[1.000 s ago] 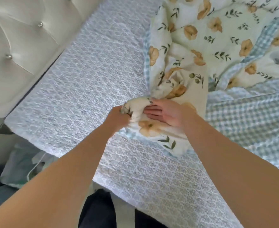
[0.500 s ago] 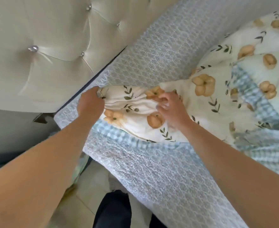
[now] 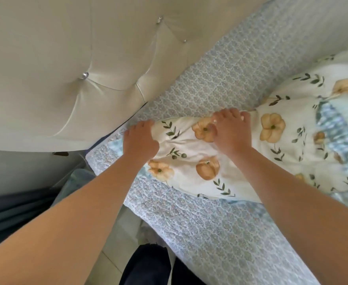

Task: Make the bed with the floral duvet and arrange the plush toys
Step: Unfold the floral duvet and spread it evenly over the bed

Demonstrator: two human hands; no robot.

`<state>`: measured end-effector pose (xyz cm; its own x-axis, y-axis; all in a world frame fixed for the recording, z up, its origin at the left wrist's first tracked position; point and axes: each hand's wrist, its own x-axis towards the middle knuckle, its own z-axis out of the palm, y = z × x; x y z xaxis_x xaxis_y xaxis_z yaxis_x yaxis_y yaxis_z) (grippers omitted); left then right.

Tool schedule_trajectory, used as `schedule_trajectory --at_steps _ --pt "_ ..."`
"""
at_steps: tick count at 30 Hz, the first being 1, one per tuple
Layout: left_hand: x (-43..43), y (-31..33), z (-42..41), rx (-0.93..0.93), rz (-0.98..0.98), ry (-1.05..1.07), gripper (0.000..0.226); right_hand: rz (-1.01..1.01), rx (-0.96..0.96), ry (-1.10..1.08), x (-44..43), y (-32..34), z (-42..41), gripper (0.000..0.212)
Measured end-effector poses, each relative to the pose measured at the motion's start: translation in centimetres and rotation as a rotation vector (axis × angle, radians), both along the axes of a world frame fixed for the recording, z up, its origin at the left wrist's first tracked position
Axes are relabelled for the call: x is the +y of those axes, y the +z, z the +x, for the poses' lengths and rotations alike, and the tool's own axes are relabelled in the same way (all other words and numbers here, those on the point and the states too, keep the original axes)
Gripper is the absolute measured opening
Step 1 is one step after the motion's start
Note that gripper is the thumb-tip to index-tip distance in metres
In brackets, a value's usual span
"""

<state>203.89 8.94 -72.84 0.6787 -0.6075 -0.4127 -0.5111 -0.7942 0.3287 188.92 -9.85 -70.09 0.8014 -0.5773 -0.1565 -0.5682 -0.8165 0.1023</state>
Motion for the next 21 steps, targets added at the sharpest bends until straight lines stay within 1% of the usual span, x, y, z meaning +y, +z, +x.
schedule_trajectory --at_steps 1,3,6,7,9,11,13,14,15,17,19,21 --pt "-0.9 0.0 -0.3 0.013 0.004 -0.031 0.059 -0.048 -0.032 -0.003 -1.1 0.5 -0.2 0.032" --pt "-2.7 -0.2 -0.7 0.024 0.053 -0.067 0.057 -0.035 0.016 -0.042 -4.0 1.0 -0.7 0.033" --pt "-5.8 -0.4 -1.3 -0.001 0.035 -0.108 0.051 0.084 0.175 -0.191 -8.6 1.2 -1.6 0.035" --pt "-7.0 -0.7 -1.8 -0.007 0.021 -0.124 0.050 0.133 0.199 -0.260 -10.0 1.3 -2.0 0.036" --pt "-8.8 -1.2 -2.5 0.014 0.042 -0.150 0.050 0.227 0.203 -0.425 -11.5 1.4 -2.7 0.051" --pt "-10.6 -2.0 -3.3 0.042 0.096 -0.168 0.050 0.247 0.208 -0.571 -12.6 0.8 -4.0 0.069" --pt "-12.1 -2.6 -4.2 0.042 0.127 -0.172 0.051 0.282 0.269 -0.671 -13.2 0.2 -6.0 0.075" --pt "-12.7 -2.8 -4.5 0.041 0.137 -0.165 0.052 0.373 0.274 -0.744 -13.5 -0.1 -7.2 0.074" --pt "-13.3 -3.0 -4.7 0.035 0.145 -0.162 0.055 0.490 0.221 -0.834 -13.7 -0.2 -8.3 0.075" --pt "-14.1 -3.3 -5.1 0.041 0.156 -0.174 0.061 0.652 0.177 -0.950 -14.3 -0.2 -9.8 0.091" --pt "-14.3 -2.9 -5.2 0.109 0.205 -0.255 0.060 0.748 0.225 -0.966 -14.5 -0.2 -10.2 0.102" --pt "-14.2 -2.1 -5.7 0.200 0.327 -0.392 0.058 0.797 0.259 -0.947 -14.4 -0.4 -9.8 0.107"
